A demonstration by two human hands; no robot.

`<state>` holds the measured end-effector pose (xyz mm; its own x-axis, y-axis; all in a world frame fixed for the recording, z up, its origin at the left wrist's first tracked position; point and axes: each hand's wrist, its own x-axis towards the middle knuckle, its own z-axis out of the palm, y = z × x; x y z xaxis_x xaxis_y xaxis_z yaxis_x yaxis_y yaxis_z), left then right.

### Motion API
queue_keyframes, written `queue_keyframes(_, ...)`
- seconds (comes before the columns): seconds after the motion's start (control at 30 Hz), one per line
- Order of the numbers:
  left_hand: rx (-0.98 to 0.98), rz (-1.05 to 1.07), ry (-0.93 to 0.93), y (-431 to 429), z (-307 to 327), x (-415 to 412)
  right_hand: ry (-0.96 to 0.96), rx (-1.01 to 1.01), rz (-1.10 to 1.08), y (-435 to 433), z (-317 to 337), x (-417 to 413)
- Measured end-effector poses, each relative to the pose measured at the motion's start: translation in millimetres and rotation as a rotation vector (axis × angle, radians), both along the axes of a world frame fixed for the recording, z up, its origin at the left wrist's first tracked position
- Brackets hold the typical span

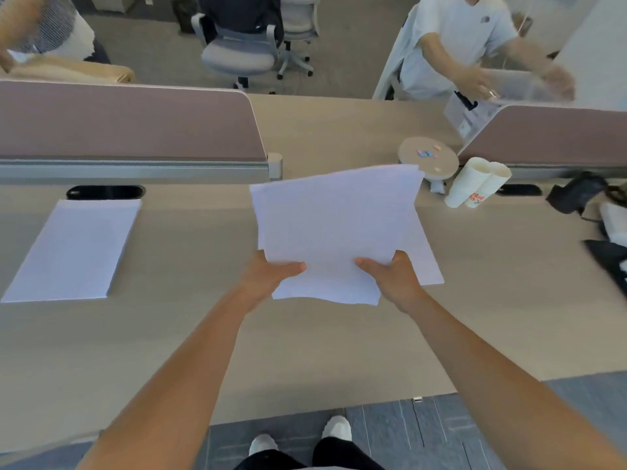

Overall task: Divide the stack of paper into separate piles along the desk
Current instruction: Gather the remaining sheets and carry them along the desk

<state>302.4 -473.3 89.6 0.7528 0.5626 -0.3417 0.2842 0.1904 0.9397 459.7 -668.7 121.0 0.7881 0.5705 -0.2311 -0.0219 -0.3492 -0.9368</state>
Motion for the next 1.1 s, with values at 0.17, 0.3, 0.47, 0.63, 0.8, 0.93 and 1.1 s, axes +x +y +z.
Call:
queue_keyframes(0.17,0.061,-0.181,-0.051,-7,50,18,0.039,0.093,-0.045,-29,44,-1)
queue_keyframes(0.3,0.011,-0.202,-0.120,-34,71,41,0.078,0.125,-0.066,-56,64,7)
queue_keyframes(0.47,-0.041,-0.217,-0.145,-78,83,72,0.057,0.193,-0.199,-94,82,25)
queue_keyframes(0.63,-0.036,-0.220,-0.101,-124,83,125,0.080,0.257,-0.284,-138,85,67)
queue_keyframes(0.8,0.079,-0.190,-0.114,-191,84,198,0.009,0.242,-0.264,-201,70,147)
queue_keyframes(0.93,0.080,-0.064,-0.127,-259,69,269,0.001,0.233,-0.227,-253,60,221)
queue_keyframes(1.1,0.052,0.083,-0.144,-321,44,353,-0.018,0.254,-0.260,-298,38,301)
